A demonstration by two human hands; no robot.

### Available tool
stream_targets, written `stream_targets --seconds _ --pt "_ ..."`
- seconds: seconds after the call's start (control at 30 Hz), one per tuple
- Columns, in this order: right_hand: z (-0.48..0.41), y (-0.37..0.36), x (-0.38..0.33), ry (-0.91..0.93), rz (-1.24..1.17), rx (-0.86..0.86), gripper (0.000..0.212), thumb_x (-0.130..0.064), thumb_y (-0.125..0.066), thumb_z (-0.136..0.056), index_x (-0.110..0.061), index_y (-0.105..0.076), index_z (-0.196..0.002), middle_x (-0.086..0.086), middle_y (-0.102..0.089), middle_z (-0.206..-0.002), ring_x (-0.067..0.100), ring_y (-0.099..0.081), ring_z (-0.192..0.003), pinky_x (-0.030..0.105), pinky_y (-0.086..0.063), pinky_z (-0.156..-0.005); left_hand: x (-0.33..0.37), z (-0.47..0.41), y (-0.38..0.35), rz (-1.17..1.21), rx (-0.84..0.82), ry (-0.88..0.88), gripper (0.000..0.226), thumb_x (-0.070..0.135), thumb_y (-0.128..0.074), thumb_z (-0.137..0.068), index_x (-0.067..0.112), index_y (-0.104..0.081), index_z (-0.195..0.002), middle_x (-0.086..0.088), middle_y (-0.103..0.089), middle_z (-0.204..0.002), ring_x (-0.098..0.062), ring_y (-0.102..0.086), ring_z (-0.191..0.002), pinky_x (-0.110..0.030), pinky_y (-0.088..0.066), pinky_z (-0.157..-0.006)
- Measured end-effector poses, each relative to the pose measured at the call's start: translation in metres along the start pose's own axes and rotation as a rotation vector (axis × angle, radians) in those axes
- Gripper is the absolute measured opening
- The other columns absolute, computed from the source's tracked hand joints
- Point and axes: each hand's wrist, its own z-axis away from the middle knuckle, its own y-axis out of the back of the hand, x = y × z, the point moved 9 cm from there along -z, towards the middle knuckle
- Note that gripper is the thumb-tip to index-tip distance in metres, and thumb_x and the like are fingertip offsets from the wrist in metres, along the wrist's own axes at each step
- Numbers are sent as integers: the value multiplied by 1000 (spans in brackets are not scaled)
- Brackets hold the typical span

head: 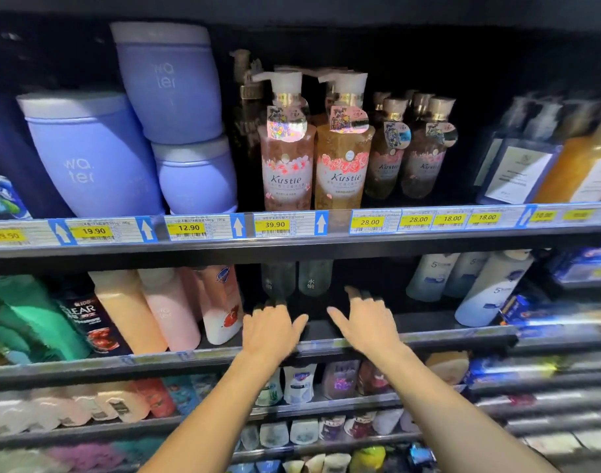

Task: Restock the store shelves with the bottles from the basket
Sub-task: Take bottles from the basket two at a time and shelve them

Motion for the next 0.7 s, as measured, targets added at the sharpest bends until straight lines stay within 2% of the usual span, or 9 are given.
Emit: stream_targets --seconds 0.13,0.2,0.27,0.37,0.53,0.7 --pt "44 16 23 -13 87 81 68 -62 -41 -100 -20 -37 -153 6 -49 -149 33 -48 -132 47 -43 -106 35 22 -9 17 60 -143 64 64 -34 -98 17 -50 -137 -6 -59 -136 -30 -51 -127 -48 -35 -108" --pt "66 21 45 -51 128 105 69 -61 -40 -100 -19 -37 -154 7 -48 -152 35 -48 -133 49 -42 -110 59 34 -21 28 55 -222 68 63 -34 -98 17 -42 -146 -4 -49 -148 -31 -40 -138 -51 -28 -116" --pt "89 29 69 -114 177 127 72 -62 -35 -97 -16 -42 -151 9 -51 -148 37 -50 -130 50 -44 -107 85 46 -32 31 29 -288 71 64 -35 -98 16 -37 -150 -4 -40 -156 -32 -30 -146 -53 -22 -119" --pt "122 42 107 -196 212 157 73 -64 -37 -92 -14 -49 -145 11 -59 -139 39 -55 -120 50 -49 -98 127 65 -40 13 16 -375 73 66 -33 -97 17 -35 -152 -4 -37 -159 -33 -27 -148 -54 -20 -120" --pt "163 60 178 -280 217 198 70 -61 -51 -95 -16 -47 -148 9 -57 -141 37 -55 -123 49 -47 -98 196 98 -42 -11 36 -464 73 66 -32 -98 16 -35 -152 -5 -36 -159 -32 -25 -150 -52 -19 -120" --pt "193 66 254 -319 183 178 71 -64 -42 -97 -17 -42 -150 9 -53 -145 37 -50 -127 50 -45 -103 270 127 -60 -37 28 -495 73 66 -32 -98 17 -35 -151 -4 -37 -159 -31 -27 -148 -53 -20 -120"
